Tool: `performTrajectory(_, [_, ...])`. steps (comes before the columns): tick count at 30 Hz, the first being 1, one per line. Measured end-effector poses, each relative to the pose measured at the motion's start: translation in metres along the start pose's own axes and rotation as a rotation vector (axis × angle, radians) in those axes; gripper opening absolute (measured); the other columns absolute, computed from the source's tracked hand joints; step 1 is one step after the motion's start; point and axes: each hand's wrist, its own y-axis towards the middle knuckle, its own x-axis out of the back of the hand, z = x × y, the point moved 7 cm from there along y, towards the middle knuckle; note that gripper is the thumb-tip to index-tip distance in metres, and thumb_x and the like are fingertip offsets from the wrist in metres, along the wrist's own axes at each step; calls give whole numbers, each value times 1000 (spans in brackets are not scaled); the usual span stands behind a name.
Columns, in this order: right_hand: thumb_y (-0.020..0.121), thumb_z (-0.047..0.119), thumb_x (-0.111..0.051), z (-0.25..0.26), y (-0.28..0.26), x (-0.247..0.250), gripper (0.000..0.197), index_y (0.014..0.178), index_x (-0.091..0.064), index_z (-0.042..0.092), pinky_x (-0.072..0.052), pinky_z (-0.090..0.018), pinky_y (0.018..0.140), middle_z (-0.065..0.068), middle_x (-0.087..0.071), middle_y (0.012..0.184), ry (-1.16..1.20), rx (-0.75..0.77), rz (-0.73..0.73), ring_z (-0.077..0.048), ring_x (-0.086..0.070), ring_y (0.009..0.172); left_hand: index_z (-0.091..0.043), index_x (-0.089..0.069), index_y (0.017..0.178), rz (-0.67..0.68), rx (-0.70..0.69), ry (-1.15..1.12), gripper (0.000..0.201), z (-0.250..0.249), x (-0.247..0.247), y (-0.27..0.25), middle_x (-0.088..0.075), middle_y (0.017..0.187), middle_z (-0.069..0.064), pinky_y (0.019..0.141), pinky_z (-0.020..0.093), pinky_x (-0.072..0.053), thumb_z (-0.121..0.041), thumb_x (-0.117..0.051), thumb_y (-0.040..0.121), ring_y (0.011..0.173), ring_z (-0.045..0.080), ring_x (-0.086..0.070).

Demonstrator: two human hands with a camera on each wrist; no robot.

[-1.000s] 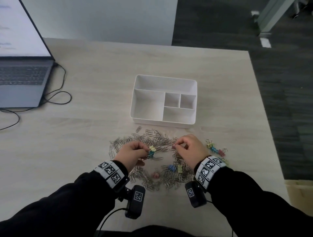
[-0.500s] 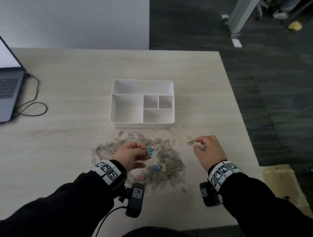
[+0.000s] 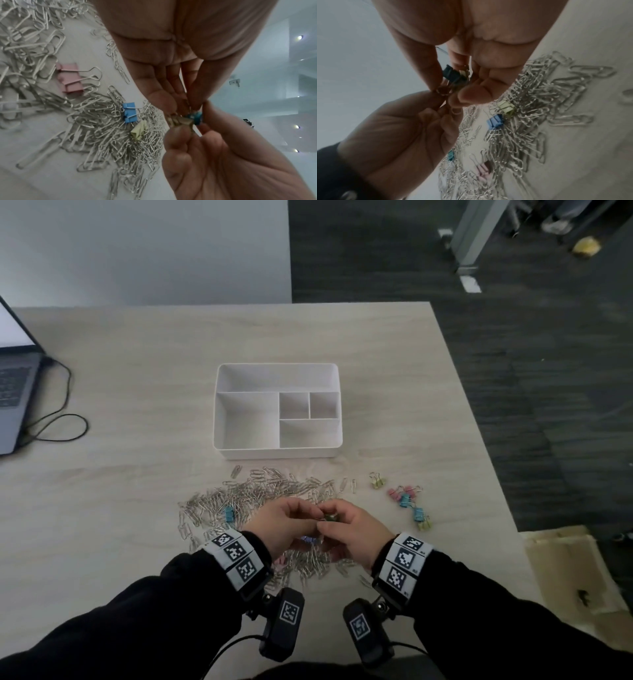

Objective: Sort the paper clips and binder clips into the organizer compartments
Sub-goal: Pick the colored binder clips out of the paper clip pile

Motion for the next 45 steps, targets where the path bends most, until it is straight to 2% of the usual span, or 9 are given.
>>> performTrajectory(5, [89, 7, -65, -6, -2, 36, 11, 99, -64, 13, -54, -31, 56, -7, -64, 75, -70, -53, -186, -15, -61, 59, -9, -71, 87, -73, -7, 103, 10, 6, 12, -2, -72, 85, 9, 70, 40, -61, -2, -72, 81, 77, 22, -71])
performTrajectory(13, [90, 13, -62, 17, -6, 107, 15, 97, -64, 26, -57, -28, 63, -1, -64, 106, -505, 36, -505, -16, -65, 73, -30, -68, 84, -275, -89, 636, 8, 0, 71, -13, -68, 87, -12, 57, 26, -54, -22, -69, 84, 64, 11, -63])
performTrajectory(17, [87, 17, -64, 27, -7, 113, 19, 103, -65, 25, -42, -24, 93, 2, -46, 119, -707, 133, -594, -14, -55, 95, -34, -66, 87, -243, -85, 828, 6, 8, 74, -17, -66, 93, -17, 57, 19, -50, -31, -68, 83, 68, 1, -61])
performTrajectory(19, [86, 24, -65, 29, -7, 101, 21, 107, -64, 26, -43, -26, 95, 5, -44, 118, -794, 173, -562, -12, -55, 95, -36, -66, 92, -200, -86, 882, 13, 12, 67, -18, -63, 93, -19, 57, 17, -50, -39, -70, 80, 71, 0, -62])
performTrajectory(23, [90, 41, -60, 18, 0, 42, 28, 115, -59, 30, -48, -28, 96, 13, -49, 114, -996, 186, -199, -2, -52, 90, -31, -69, 100, -102, -149, 1026, 21, 15, 47, -17, -62, 95, -16, 71, 17, -50, -38, -70, 80, 80, 1, -59])
performTrajectory(28, [86, 38, -66, 3, 13, 0, 45, 128, -54, 29, -46, -27, 97, 8, -47, 123, -1056, 213, -11, -7, -51, 101, -30, -74, 87, -77, -102, 1047, 8, 24, 49, -12, -67, 85, -17, 79, 24, -55, -33, -67, 83, 79, 1, -62])
performTrajectory(31, [86, 32, -66, -1, 21, -9, 45, 129, -54, 27, -48, -30, 95, 6, -47, 119, -1078, 211, 1, -12, -53, 104, -31, -73, 79, -116, -51, 920, 4, 26, 56, -13, -69, 77, -16, 67, 18, -51, -32, -70, 81, 73, -2, -63])
performTrajectory(36, [88, 30, -63, 2, 28, -11, 14, 100, -63, 23, -47, -29, 82, 6, -51, 96, -1152, 211, -8, -14, -52, 89, -27, -72, 78, -179, -46, 734, 6, 18, 65, -17, -69, 74, -12, 53, 16, -44, -32, -73, 81, 56, -2, -57])
performTrajectory(45, [89, 33, -66, 9, 14, 12, 6, 87, -68, 27, -56, -30, 72, 8, -67, 82, -872, 151, -62, -11, -63, 76, -29, -73, 73, -178, -52, 576, 8, 9, 67, -11, -73, 75, -6, 52, 30, -51, -33, -74, 79, 55, 10, -58])
